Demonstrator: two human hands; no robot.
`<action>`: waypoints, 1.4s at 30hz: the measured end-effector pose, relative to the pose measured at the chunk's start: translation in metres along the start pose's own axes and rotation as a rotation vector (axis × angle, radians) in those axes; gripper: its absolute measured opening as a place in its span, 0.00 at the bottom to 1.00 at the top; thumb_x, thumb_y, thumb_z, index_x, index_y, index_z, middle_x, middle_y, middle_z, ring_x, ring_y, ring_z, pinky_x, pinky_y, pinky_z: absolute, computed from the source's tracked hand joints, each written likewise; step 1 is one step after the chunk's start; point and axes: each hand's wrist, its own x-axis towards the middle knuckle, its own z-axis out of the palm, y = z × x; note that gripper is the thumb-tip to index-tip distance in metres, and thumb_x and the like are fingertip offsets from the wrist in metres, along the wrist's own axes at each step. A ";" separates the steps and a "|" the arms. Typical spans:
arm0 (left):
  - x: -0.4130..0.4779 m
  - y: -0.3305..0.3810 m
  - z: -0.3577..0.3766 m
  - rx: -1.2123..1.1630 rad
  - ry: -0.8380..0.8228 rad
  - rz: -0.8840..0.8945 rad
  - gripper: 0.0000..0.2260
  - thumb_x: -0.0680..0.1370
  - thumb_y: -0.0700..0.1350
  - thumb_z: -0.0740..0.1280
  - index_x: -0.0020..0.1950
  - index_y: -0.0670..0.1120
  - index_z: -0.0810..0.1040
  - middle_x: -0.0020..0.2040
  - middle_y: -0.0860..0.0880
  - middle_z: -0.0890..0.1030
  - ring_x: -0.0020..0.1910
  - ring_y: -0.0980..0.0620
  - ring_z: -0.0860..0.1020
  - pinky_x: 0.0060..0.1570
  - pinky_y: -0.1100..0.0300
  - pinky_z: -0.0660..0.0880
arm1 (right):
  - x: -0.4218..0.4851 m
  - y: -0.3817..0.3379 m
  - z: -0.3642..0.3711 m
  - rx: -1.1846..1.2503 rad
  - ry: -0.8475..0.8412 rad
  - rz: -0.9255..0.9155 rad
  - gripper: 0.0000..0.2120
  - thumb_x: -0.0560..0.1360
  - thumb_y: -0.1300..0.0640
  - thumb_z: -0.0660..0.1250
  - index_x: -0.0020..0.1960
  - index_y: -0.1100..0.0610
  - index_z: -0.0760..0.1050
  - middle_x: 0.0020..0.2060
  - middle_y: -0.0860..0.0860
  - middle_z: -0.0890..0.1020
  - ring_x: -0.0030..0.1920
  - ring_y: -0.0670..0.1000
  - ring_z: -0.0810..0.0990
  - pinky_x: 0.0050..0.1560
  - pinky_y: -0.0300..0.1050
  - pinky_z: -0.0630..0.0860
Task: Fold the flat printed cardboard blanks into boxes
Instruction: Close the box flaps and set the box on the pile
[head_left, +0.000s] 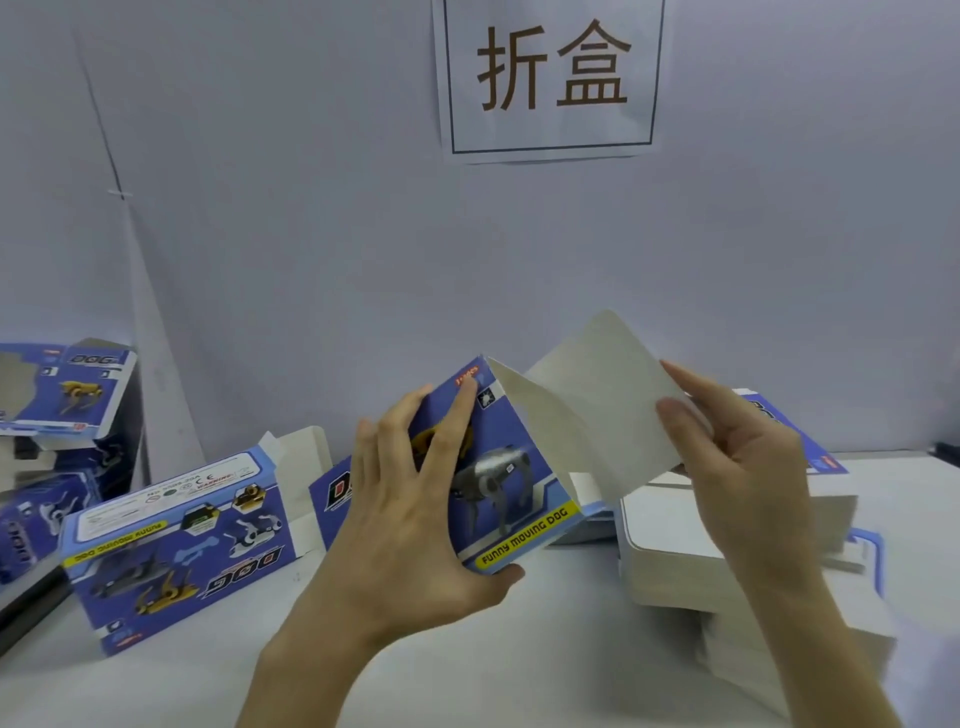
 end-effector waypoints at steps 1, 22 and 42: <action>-0.001 0.002 0.001 0.016 0.014 0.009 0.55 0.58 0.67 0.70 0.75 0.65 0.39 0.71 0.53 0.52 0.71 0.48 0.57 0.70 0.43 0.63 | -0.001 0.002 0.001 -0.070 0.007 -0.078 0.19 0.78 0.58 0.67 0.53 0.31 0.76 0.35 0.54 0.83 0.35 0.53 0.76 0.41 0.51 0.76; -0.001 0.014 -0.002 -0.041 0.019 0.085 0.51 0.60 0.67 0.69 0.75 0.66 0.42 0.73 0.56 0.48 0.76 0.40 0.53 0.64 0.36 0.70 | -0.005 -0.023 0.008 0.517 -0.632 0.426 0.22 0.61 0.43 0.69 0.55 0.34 0.79 0.50 0.41 0.85 0.49 0.44 0.84 0.38 0.34 0.77; 0.003 0.012 0.003 0.203 0.146 0.146 0.52 0.60 0.64 0.71 0.77 0.54 0.48 0.73 0.44 0.55 0.74 0.44 0.53 0.69 0.38 0.46 | -0.015 -0.022 0.028 0.358 -0.584 0.209 0.21 0.76 0.48 0.62 0.68 0.34 0.68 0.59 0.37 0.80 0.60 0.41 0.79 0.55 0.41 0.79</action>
